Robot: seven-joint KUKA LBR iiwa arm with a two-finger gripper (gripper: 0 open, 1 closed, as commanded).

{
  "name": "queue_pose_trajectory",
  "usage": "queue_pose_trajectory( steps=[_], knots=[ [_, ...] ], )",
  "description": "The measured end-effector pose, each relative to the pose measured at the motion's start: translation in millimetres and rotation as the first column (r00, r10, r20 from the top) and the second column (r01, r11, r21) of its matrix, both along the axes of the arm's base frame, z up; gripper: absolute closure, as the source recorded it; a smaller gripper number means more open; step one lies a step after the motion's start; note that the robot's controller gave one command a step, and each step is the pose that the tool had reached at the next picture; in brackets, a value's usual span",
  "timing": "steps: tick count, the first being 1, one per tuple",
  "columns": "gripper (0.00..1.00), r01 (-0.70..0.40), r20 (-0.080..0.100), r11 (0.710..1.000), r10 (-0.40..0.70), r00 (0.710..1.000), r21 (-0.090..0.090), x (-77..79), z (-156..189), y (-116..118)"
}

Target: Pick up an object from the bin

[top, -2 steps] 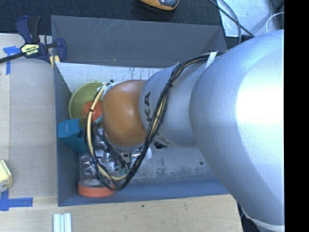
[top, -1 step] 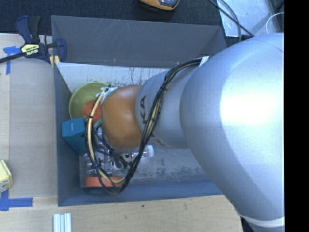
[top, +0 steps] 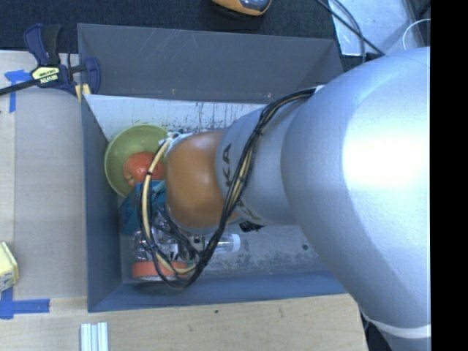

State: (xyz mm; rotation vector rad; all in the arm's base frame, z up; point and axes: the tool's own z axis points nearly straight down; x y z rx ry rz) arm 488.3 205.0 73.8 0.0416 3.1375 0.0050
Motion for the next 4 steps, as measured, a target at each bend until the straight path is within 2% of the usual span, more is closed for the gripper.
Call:
queue_pose_trajectory(
  steps=[2,3,4],
  knots=[
    [1.0,0.0,-0.002,1.0,0.0,1.0,-0.001,-1.3,8.5,-0.9],
    [1.0,-0.001,-0.01,1.0,0.0,1.0,-0.005,-3.5,54.7,-2.2],
    [1.0,-0.001,-0.01,1.0,0.001,1.0,-0.005,-3.0,81.8,-2.3]
  ],
)
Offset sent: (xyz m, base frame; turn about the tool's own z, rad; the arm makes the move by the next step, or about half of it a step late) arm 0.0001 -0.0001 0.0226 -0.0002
